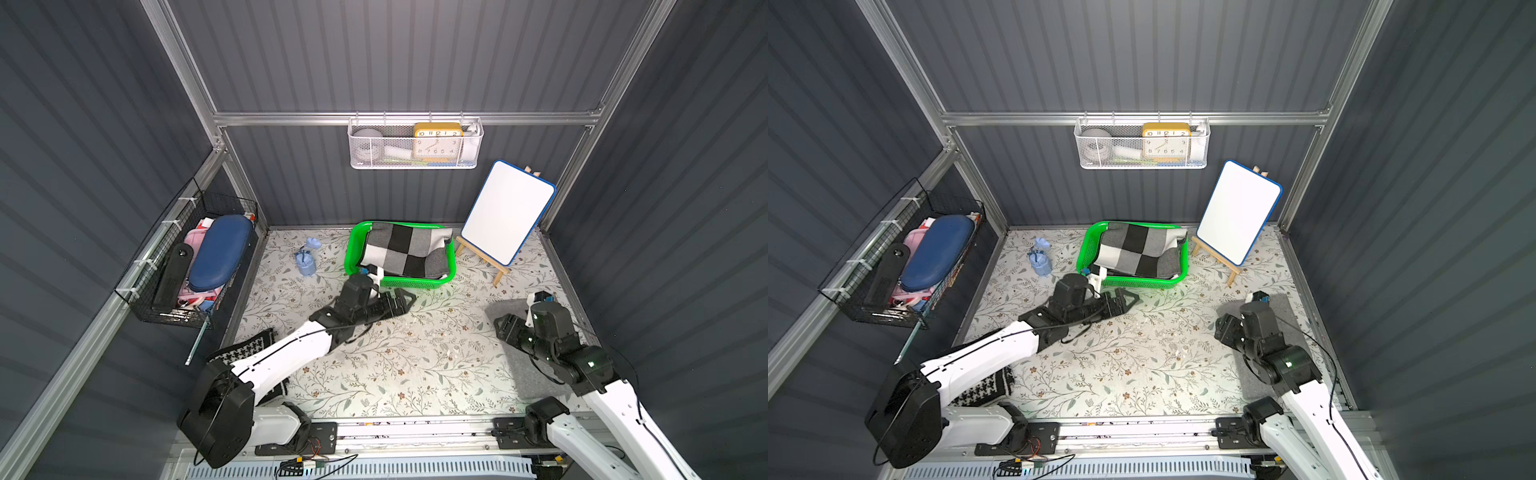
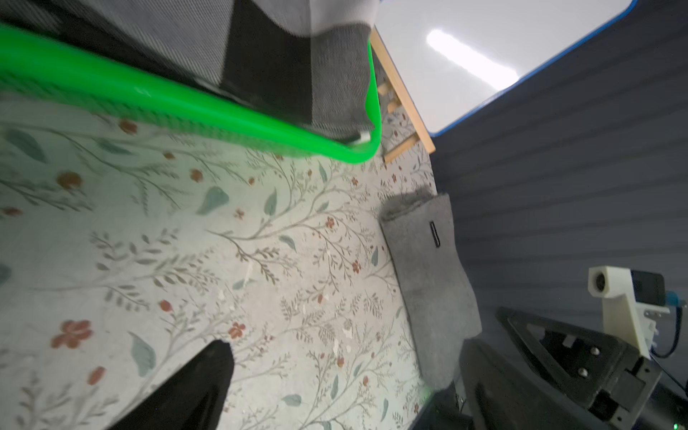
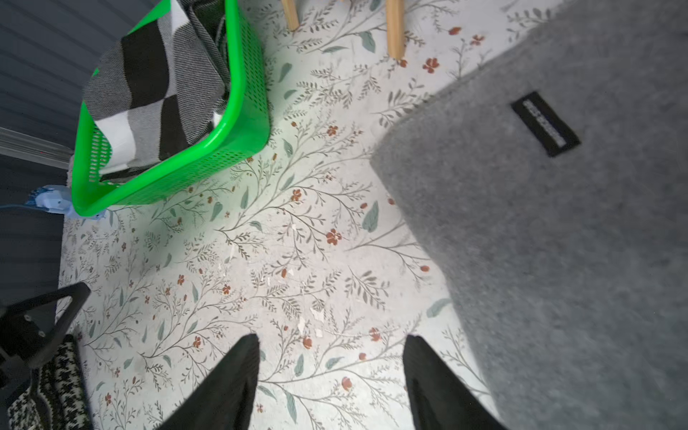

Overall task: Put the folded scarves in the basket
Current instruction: Move the scarf to the center of the board.

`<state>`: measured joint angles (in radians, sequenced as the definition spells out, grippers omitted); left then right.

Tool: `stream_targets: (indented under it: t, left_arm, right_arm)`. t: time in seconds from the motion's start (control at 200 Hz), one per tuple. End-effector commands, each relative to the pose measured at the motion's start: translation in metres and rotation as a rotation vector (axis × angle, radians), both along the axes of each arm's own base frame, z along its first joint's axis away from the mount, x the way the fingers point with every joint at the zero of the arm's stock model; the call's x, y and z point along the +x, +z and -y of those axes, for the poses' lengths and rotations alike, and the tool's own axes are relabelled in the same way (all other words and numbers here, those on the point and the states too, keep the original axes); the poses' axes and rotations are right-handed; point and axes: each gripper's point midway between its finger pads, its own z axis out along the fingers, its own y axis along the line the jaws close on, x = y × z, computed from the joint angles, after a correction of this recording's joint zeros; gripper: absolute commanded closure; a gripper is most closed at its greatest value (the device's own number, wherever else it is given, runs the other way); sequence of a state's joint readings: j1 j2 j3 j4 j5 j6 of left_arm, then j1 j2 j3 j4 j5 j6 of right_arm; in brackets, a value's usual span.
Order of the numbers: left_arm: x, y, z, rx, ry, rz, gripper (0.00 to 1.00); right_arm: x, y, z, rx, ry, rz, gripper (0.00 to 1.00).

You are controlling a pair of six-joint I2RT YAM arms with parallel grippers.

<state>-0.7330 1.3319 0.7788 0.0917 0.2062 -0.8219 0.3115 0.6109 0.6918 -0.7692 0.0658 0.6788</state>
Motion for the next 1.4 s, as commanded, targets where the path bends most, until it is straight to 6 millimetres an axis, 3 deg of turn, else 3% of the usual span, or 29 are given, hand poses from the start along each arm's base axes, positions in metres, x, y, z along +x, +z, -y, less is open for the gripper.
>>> stream_targets:
  t: [0.0,0.135,0.245,0.475,0.735,0.755,0.78,0.92,1.061,1.191,1.396]
  left_arm:
    - [-0.023,-0.01,0.042,-0.085,-0.013,-0.049,0.01]
    - [-0.073,-0.026,0.111,-0.131,-0.118,-0.086,0.05]
    - [-0.095,-0.046,0.161,-0.121,-0.224,-0.144,0.05]
    - [-0.139,-0.087,0.235,-0.119,-0.412,-0.257,0.06]
    - [-0.167,-0.129,0.266,-0.081,-0.476,-0.363,0.14]
    - [-0.166,-0.12,0.276,-0.102,-0.486,-0.353,0.14]
    - [-0.169,-0.123,0.279,-0.096,-0.492,-0.359,0.15]
    - [-0.17,-0.137,0.288,-0.067,-0.489,-0.371,0.16]
    - [-0.166,-0.155,0.297,-0.043,-0.473,-0.393,0.26]
    - [-0.166,-0.163,0.304,-0.04,-0.478,-0.407,0.4]
    - [-0.166,-0.147,0.306,-0.05,-0.496,-0.375,0.86]
  right_arm:
    - [-0.017,-0.005,0.017,0.008,-0.092,0.017,0.34]
    - [-0.028,0.006,0.029,0.025,-0.145,0.086,0.34]
    - [-0.034,0.017,0.031,0.054,-0.155,0.129,0.35]
    - [-0.045,0.037,0.036,0.073,-0.164,0.186,0.35]
    - [-0.058,0.042,0.045,0.091,-0.198,0.229,0.35]
    - [-0.058,0.043,0.045,0.091,-0.201,0.233,0.35]
    - [-0.059,0.041,0.046,0.091,-0.204,0.232,0.35]
    - [-0.063,0.039,0.047,0.097,-0.21,0.224,0.35]
    - [-0.067,0.037,0.047,0.109,-0.209,0.226,0.35]
    - [-0.07,0.04,0.048,0.115,-0.209,0.237,0.35]
    - [-0.07,0.04,0.05,0.101,-0.209,0.241,0.35]
